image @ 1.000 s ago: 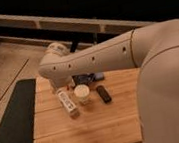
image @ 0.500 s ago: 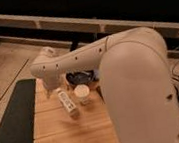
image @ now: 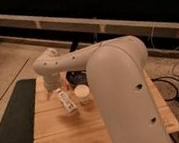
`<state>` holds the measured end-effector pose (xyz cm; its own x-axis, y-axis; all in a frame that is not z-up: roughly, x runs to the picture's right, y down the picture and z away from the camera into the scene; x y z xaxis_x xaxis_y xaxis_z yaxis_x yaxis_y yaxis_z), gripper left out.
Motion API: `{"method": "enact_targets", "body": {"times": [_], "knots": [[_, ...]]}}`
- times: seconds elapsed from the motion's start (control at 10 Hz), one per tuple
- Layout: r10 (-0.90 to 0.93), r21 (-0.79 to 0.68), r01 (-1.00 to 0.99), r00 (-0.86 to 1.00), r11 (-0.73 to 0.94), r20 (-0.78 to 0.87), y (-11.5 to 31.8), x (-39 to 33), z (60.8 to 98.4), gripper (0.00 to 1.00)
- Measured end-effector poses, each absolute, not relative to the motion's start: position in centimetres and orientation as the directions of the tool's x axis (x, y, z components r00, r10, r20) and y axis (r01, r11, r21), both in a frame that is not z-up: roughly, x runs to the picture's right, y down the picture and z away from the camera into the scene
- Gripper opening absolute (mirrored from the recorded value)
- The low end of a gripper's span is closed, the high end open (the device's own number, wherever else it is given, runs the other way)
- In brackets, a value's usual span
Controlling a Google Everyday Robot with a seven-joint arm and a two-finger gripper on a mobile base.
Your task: Place the bottle in the ceramic bowl
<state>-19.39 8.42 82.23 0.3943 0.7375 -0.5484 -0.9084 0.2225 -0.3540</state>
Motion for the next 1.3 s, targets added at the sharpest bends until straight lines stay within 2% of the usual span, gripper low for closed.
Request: {"method": "enact_targets", "body": {"times": [0.4,0.9,1.3], "knots": [[0.682,-0.308,-0.934,0.345,0.181,-0.645,9.5,-16.7,85.1,0.65],[0.607,-0.3,-0.934,0.355,0.194,-0.711,11.0,-16.7,86.8,0.65],[0.516,-0.317,-0.912,0.41,0.262,-0.752,12.6,-17.3,87.6,0.65]]}}
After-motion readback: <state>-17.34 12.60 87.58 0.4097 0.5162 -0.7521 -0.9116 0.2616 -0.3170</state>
